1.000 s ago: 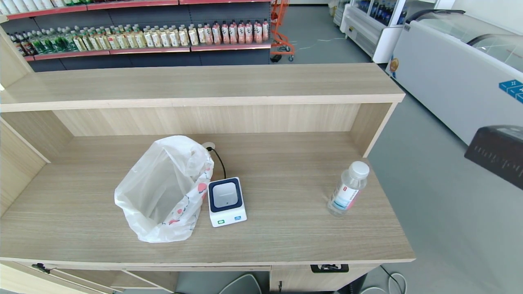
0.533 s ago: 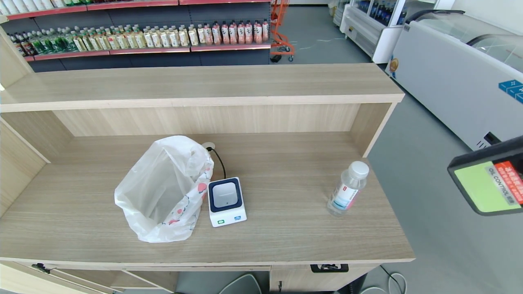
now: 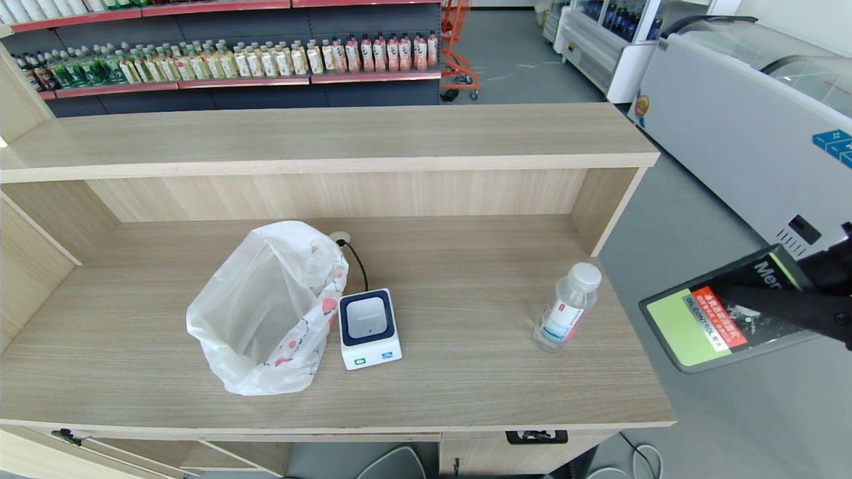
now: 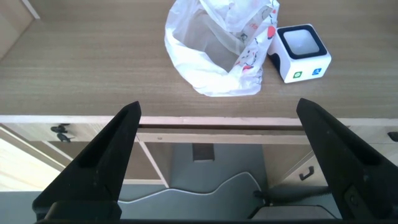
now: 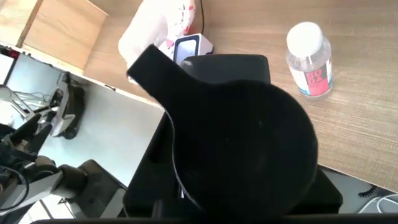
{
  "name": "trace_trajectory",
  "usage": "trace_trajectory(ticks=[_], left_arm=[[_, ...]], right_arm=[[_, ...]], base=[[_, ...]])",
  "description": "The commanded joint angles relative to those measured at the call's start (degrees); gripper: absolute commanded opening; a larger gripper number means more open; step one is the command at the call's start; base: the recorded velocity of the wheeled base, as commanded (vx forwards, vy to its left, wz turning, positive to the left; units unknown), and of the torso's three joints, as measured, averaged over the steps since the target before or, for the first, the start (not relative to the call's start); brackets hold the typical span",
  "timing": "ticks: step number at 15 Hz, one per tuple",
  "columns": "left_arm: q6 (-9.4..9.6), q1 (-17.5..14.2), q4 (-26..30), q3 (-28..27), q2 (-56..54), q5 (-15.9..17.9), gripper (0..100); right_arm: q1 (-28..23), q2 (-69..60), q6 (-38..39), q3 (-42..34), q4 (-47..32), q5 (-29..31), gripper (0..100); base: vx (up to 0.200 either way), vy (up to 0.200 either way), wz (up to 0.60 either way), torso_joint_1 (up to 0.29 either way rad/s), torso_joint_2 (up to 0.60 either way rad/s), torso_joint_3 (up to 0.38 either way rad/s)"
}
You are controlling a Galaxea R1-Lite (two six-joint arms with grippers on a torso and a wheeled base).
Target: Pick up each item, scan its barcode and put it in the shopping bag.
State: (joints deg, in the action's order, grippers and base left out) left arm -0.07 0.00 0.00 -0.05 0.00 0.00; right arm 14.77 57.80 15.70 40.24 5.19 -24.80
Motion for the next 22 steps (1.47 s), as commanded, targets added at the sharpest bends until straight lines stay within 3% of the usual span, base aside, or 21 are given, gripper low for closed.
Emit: trace_trajectory(ticks=[1, 9, 18, 22], left_arm=[[-0.01, 0.0, 0.0, 0.0, 0.1, 0.0, 100], [-0.01, 0.0, 0.0, 0.0, 0.1, 0.0, 100], [-0.01, 0.0, 0.0, 0.0, 0.0, 0.0, 100], [0.07, 0.0, 0.0, 0.0, 0.0, 0.0, 100]], right_arm=[[-0.1, 1.4, 0.1, -2.0, 0.4, -0.1, 0], [-0.2, 1.6, 0.0, -1.7, 0.3, -0.5, 0], [0.0, 5.9, 0.0, 0.2, 0.8, -3.4, 0], [0.2, 20.5, -0.5, 3.8, 12.0, 0.7, 0]], base=[[0.000, 0.000, 0.00, 0.000, 0.00, 0.000], [0.000, 0.000, 0.00, 0.000, 0.00, 0.000], [0.000, 0.200, 0.00, 0.005, 0.00, 0.001], [0.000, 0.200, 0.00, 0.001, 0.00, 0.001]])
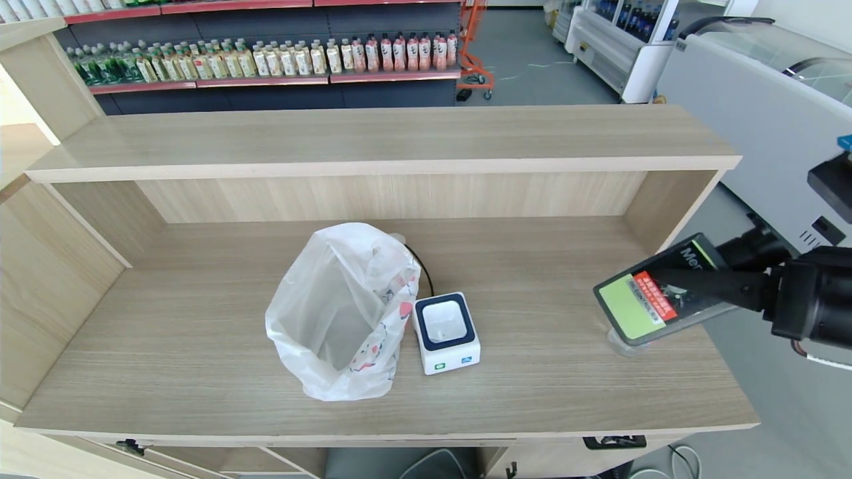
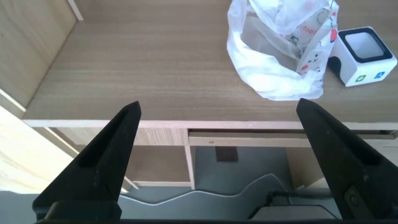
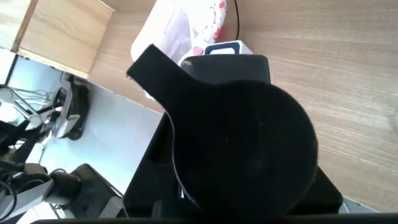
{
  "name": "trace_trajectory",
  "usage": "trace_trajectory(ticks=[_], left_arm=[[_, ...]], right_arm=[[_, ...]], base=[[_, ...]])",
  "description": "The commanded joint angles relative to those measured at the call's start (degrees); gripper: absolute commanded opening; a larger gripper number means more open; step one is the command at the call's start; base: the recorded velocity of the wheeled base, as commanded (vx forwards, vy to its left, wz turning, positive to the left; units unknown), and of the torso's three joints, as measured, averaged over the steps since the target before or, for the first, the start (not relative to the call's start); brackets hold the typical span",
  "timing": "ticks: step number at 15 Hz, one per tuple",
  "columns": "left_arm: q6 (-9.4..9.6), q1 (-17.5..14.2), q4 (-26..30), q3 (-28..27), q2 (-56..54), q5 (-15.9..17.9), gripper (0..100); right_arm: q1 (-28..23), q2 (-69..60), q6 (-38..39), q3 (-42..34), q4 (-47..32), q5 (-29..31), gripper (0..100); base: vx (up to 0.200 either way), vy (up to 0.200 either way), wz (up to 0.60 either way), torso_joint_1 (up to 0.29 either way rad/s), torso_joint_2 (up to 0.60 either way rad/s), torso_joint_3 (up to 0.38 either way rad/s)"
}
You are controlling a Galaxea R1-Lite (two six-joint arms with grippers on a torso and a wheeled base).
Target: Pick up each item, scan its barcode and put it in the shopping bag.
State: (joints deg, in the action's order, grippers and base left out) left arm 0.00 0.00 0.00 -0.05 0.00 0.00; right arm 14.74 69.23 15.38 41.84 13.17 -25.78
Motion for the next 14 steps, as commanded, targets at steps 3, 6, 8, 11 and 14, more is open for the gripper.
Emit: trace_trajectory(ticks=[3, 6, 8, 11, 14], left_arm=[[0.00, 0.0, 0.0, 0.0, 0.0, 0.0, 100], [0.00, 0.0, 0.0, 0.0, 0.0, 0.0, 100], [0.00, 0.0, 0.0, 0.0, 0.0, 0.0, 100], [0.09, 0.0, 0.0, 0.0, 0.1, 0.0, 100], [0.09, 0.0, 0.0, 0.0, 0.0, 0.0, 100]], right_arm=[[1.2, 16.3, -0.3, 5.8, 4.9, 1.9, 0], [3.1, 20.8, -0.8, 7.7, 5.6, 2.0, 0], [4.6, 23.5, -2.9, 7.1, 7.4, 4.3, 0], [5.9, 25.8, -3.2, 6.4, 7.7, 5.5, 0], [6.4, 27.7, -3.3, 6.4, 8.4, 5.7, 0]], base=[[0.000, 0.133, 0.00, 0.005, 0.00, 0.002], [0.000, 0.000, 0.00, 0.000, 0.00, 0.000], [0.000, 0.000, 0.00, 0.000, 0.00, 0.000], [0.000, 0.000, 0.00, 0.000, 0.00, 0.000], [0.000, 0.000, 0.00, 0.000, 0.00, 0.000]])
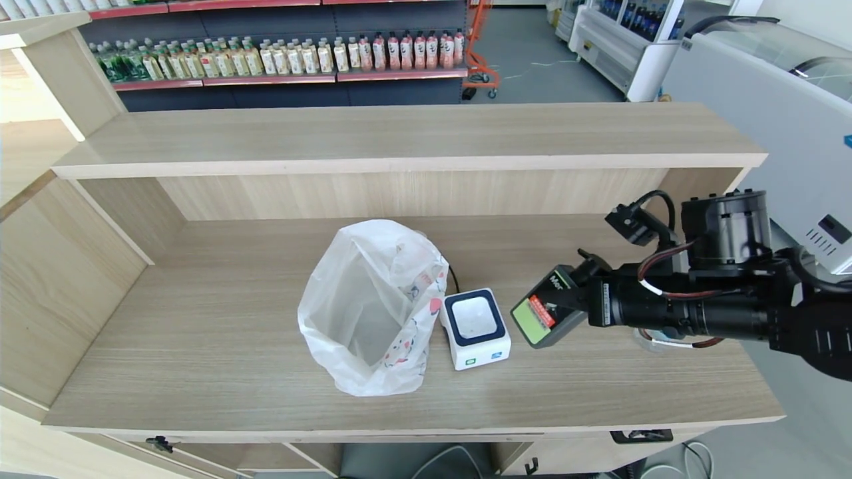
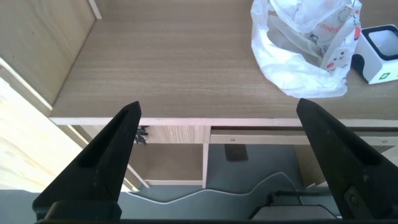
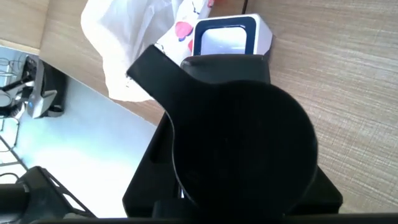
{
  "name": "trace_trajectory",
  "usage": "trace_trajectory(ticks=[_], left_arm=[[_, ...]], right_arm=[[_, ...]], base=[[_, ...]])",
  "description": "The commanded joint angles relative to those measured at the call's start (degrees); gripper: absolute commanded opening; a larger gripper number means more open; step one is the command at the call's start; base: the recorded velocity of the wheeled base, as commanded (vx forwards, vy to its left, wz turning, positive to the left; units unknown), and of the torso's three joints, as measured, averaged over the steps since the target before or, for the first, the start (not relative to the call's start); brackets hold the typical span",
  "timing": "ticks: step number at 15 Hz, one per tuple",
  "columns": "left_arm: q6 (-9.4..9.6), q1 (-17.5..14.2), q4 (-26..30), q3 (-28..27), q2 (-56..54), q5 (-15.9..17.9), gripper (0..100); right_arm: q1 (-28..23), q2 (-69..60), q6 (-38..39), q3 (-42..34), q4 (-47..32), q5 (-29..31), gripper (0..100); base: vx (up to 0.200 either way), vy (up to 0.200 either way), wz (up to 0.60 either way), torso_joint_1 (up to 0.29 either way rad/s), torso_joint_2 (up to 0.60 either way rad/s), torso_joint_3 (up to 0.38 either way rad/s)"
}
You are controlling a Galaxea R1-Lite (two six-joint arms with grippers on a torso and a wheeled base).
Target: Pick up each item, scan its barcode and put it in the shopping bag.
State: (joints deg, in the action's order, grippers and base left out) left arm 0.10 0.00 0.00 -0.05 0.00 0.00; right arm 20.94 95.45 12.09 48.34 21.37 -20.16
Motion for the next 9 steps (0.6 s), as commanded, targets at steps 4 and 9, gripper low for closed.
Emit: trace_trajectory(ticks=[4, 9], left_arm=[[0.08, 0.0, 0.0, 0.0, 0.0, 0.0, 100], [0.08, 0.0, 0.0, 0.0, 0.0, 0.0, 100]], right_arm=[[0.4, 3.7, 0.0, 0.2, 2.5, 0.0, 0], [0.9, 5.2, 0.3, 0.1, 4.5, -0.1, 0]], base=[[0.000, 0.000, 0.00, 0.000, 0.00, 0.000], [0.000, 0.000, 0.00, 0.000, 0.00, 0.000]])
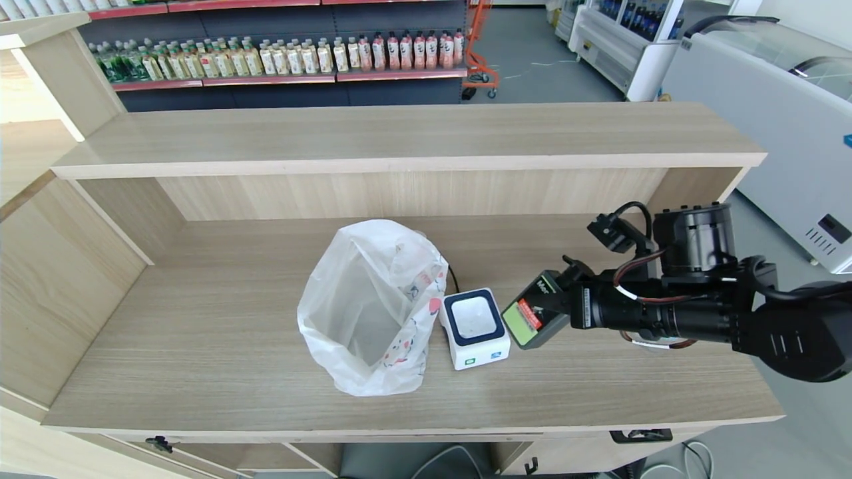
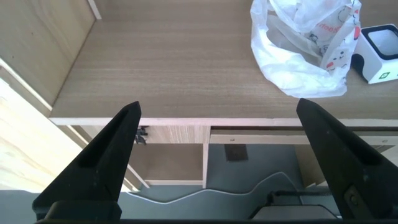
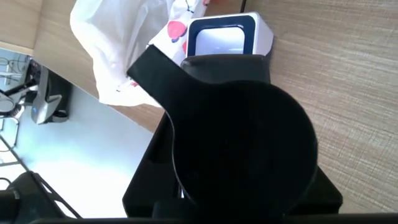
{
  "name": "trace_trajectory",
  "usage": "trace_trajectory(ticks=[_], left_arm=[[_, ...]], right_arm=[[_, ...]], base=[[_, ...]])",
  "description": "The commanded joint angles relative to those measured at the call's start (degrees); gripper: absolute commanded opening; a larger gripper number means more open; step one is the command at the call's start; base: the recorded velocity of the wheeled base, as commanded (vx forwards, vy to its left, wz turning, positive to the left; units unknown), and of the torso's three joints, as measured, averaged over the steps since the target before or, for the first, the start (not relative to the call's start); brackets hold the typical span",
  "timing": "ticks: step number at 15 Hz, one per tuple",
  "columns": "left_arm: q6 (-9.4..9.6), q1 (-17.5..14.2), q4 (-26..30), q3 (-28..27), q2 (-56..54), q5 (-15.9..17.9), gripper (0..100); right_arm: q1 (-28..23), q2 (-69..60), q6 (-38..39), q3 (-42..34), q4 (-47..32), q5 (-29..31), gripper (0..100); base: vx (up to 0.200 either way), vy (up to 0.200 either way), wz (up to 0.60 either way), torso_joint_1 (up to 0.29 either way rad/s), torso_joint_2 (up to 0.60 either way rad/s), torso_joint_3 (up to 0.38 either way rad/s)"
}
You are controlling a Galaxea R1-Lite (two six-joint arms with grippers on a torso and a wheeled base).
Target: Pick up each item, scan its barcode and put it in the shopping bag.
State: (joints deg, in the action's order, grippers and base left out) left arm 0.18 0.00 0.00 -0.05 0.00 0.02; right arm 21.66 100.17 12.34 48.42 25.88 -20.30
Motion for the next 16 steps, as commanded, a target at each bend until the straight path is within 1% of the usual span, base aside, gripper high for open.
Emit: trace_trajectory(ticks=[1, 2, 3, 7, 9, 13, 16], left_arm=[[0.17, 0.0, 0.0, 0.0, 0.1, 0.0, 100], [0.87, 0.0, -0.1, 0.0, 0.0, 0.0, 100], [1.14, 0.0, -0.1, 0.0, 0.1, 0.0, 100], [1.14, 0.0, -0.1, 0.0, 0.0, 0.0, 100], [1.14, 0.0, -0.1, 0.0, 0.0, 0.0, 100], [0.78, 0.0, -0.1, 0.0, 0.0, 0.0, 100], [0.52, 0.0, 0.0, 0.0, 0.1, 0.0, 100]], right_arm=[[0.2, 1.1, 0.1, 0.2, 0.7, -0.1, 0], [0.3, 1.7, 0.2, 0.1, 1.6, -0.1, 0], [0.3, 2.5, 0.2, 0.0, 2.7, -0.1, 0], [0.7, 4.2, 0.3, 0.2, 4.7, -0.1, 0], [1.8, 4.6, 0.3, 0.4, 5.0, 0.1, 0], [3.1, 7.7, 0.2, 0.5, 8.7, 0.5, 0], [4.3, 10.1, 0.2, 1.1, 11.2, 4.3, 0]], base=[[0.000, 0.000, 0.00, 0.000, 0.00, 0.000], [0.000, 0.000, 0.00, 0.000, 0.00, 0.000], [0.000, 0.000, 0.00, 0.000, 0.00, 0.000], [0.000, 0.000, 0.00, 0.000, 0.00, 0.000], [0.000, 0.000, 0.00, 0.000, 0.00, 0.000], [0.000, 0.000, 0.00, 0.000, 0.00, 0.000], [0.000, 0.000, 0.00, 0.000, 0.00, 0.000]])
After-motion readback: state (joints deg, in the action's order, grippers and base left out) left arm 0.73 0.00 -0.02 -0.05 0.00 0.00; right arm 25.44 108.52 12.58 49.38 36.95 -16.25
